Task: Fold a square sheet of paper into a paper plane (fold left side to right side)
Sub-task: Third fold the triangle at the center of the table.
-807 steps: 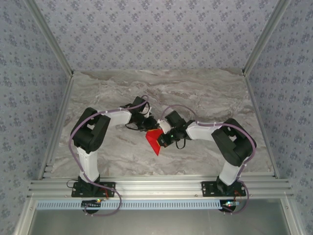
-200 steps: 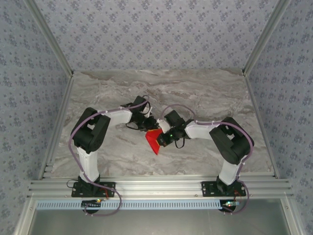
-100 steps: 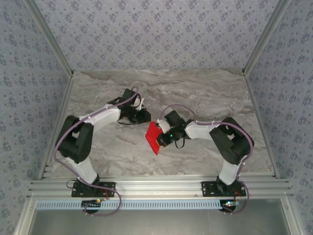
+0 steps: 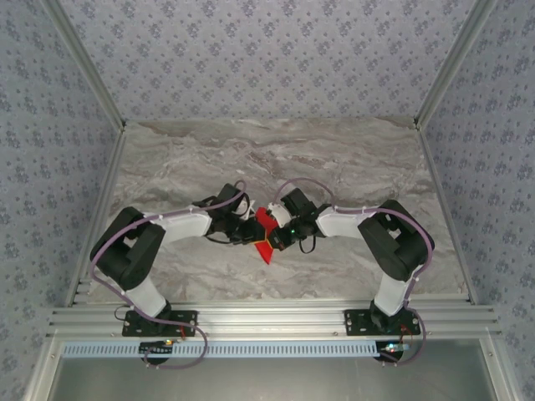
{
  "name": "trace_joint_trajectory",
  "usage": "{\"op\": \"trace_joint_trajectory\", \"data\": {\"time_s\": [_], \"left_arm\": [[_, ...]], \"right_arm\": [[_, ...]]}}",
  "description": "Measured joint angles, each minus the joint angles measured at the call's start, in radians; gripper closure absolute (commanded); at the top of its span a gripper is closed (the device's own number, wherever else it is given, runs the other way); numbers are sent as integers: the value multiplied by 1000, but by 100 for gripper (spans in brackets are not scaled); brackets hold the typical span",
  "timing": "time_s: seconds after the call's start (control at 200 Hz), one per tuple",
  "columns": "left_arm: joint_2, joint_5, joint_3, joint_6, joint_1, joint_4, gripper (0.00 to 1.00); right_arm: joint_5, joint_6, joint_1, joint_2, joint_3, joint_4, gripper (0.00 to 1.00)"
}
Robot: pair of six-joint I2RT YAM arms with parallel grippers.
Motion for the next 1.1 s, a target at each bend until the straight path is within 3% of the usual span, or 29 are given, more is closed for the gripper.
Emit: {"op": "trace_joint_trajectory", "data": {"time_s": [0.849,0.954,1.099], "left_arm": [[64,-60,-18,-27,-18,40,86],[60,-70,-24,-27,-21,45,86],[43,-77,-47,-27,-21,59,86]], "right_arm": [[6,-12,5,2,10,-16,100],[5,-15,5,4,18,-24,97],[-2,-9,3,5,35,-54,81]]}}
